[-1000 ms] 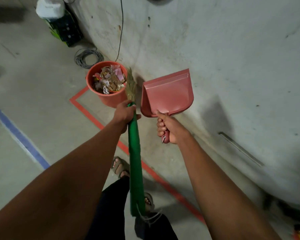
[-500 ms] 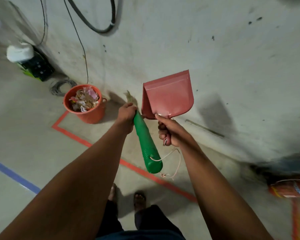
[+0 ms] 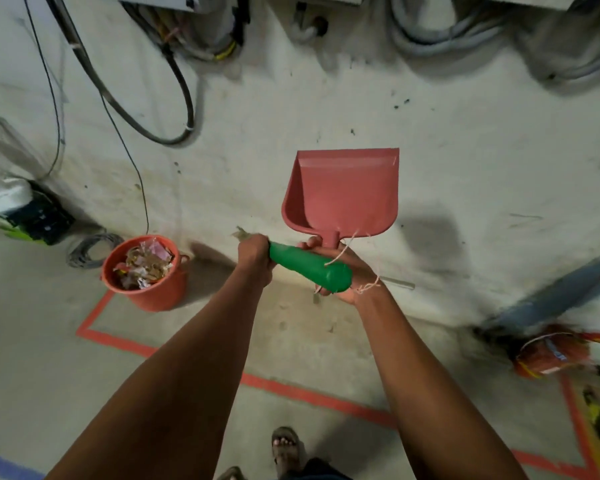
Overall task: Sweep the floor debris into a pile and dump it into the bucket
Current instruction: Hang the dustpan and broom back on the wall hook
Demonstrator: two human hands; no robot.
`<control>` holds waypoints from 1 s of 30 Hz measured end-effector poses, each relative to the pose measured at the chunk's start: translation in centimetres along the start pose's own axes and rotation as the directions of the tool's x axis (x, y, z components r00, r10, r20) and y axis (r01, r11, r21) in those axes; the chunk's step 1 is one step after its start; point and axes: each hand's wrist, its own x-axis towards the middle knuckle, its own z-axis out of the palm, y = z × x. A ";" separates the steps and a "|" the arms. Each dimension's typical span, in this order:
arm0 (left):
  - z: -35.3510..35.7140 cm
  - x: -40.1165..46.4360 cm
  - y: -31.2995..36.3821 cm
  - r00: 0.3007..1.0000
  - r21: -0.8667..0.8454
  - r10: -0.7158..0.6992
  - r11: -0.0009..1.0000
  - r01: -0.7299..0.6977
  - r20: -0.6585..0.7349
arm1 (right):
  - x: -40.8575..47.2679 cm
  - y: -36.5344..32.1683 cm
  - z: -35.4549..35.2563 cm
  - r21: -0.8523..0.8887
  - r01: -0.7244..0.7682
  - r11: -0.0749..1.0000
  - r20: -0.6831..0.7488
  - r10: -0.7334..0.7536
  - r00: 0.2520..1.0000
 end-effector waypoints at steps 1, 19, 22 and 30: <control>-0.2 -0.5 0.1 1.000 0.019 -0.008 1.000 0.007 0.005 | -0.8 -0.1 0.9 0.036 0.032 0.999 0.006 -0.032 0.999; -3.9 -7.7 3.6 0.962 0.288 -0.128 0.956 0.056 0.239 | -5.7 1.5 11.6 -0.259 0.418 0.871 -0.135 -0.461 0.877; -3.8 -8.3 6.0 0.967 0.281 -0.072 0.960 0.001 0.245 | -5.5 1.7 11.0 -0.239 0.382 0.893 -0.232 -0.434 0.870; -1.5 -13.4 12.3 0.772 0.164 0.492 0.791 -0.590 0.403 | -5.3 2.2 9.6 -0.270 0.329 0.905 -0.349 -0.411 0.842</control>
